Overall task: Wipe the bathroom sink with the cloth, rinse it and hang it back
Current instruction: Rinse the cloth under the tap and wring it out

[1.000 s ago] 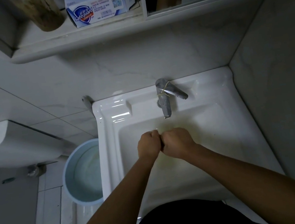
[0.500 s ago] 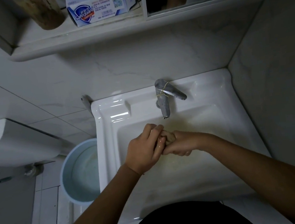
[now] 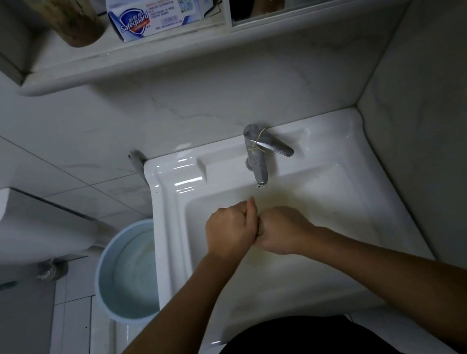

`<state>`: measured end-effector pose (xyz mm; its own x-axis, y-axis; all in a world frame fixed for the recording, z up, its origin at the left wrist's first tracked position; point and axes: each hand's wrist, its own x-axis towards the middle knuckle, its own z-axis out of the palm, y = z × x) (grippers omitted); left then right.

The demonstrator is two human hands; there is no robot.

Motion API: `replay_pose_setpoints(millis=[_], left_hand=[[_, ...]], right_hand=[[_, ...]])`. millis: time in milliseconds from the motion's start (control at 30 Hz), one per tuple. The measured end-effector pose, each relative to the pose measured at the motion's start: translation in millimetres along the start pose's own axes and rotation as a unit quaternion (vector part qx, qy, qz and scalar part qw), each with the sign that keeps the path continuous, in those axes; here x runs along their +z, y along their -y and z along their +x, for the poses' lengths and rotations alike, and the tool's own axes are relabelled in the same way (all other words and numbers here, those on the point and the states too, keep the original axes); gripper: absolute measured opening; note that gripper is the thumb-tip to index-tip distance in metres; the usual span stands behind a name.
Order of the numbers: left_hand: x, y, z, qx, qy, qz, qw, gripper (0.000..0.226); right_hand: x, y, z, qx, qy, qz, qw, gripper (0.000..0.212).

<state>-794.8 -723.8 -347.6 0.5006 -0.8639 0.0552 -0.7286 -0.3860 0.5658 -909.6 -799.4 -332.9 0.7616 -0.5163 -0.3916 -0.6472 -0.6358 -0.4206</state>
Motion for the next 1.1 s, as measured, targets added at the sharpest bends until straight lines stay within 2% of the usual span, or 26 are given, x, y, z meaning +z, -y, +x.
replay_pose_setpoints(millis=[100, 200, 300, 367, 400, 500, 633, 700, 733, 800, 933, 1033, 1100], left_hand=[[10.8, -2.8, -4.9, -0.11, 0.038, -0.037, 0.993, 0.056], [16.4, -2.5, -11.5, -0.157, 0.061, -0.092, 0.981, 0.059], [16.0, -0.1, -19.4, -0.229, 0.074, -0.188, 0.952, 0.058], [10.6, -0.5, -24.4, -0.278, 0.085, -0.241, 0.926, 0.057], [6.0, -1.1, -27.3, -0.295, 0.093, -0.267, 0.913, 0.056], [-8.2, -0.5, -37.3, -0.329, 0.102, -0.362, 0.866, 0.04], [-19.7, 6.3, -54.5, -0.355, 0.076, -0.521, 0.772, 0.025], [-20.5, 4.4, -62.8, -0.363, 0.062, -0.583, 0.724, 0.026], [-20.9, 2.9, -65.7, -0.362, 0.058, -0.594, 0.716, 0.028], [-24.4, 0.2, -69.9, -0.351, 0.058, -0.59, 0.725, 0.031], [-36.7, -8.0, -72.0, -0.306, 0.057, -0.532, 0.787, 0.01], [-37.1, -14.5, -72.2, -0.259, 0.026, -0.481, 0.837, 0.02], [-37.3, -14.8, -72.6, -0.233, 0.006, -0.463, 0.855, 0.025]], right_hand=[[9.9, -1.4, -1.7, 0.014, -0.025, -0.027, 0.999, 0.03], [23.2, -6.6, -0.1, 0.031, -0.02, -0.022, 0.999, 0.033], [30.6, -12.3, 0.6, 0.06, -0.017, 0.015, 0.998, 0.026], [34.1, -18.4, -2.5, 0.08, -0.017, 0.085, 0.993, 0.026], [35.2, -21.0, -7.1, 0.086, -0.017, 0.14, 0.986, 0.033], [35.2, -23.6, -27.7, 0.077, -0.022, 0.306, 0.949, 0.044], [28.8, -23.3, -47.1, 0.055, -0.075, 0.449, 0.889, 0.018], [23.4, -25.0, -50.3, 0.065, -0.102, 0.465, 0.877, 0.008], [21.0, -25.5, -50.8, 0.068, -0.116, 0.464, 0.875, 0.011], [18.4, -25.5, -50.8, 0.069, -0.141, 0.463, 0.872, 0.017], [12.1, -16.0, -51.6, 0.009, -0.163, 0.446, 0.88, 0.019], [2.9, -4.4, -55.0, -0.054, -0.156, 0.427, 0.889, 0.021], [-3.5, -1.5, -56.5, -0.068, -0.161, 0.394, 0.902, 0.026]])
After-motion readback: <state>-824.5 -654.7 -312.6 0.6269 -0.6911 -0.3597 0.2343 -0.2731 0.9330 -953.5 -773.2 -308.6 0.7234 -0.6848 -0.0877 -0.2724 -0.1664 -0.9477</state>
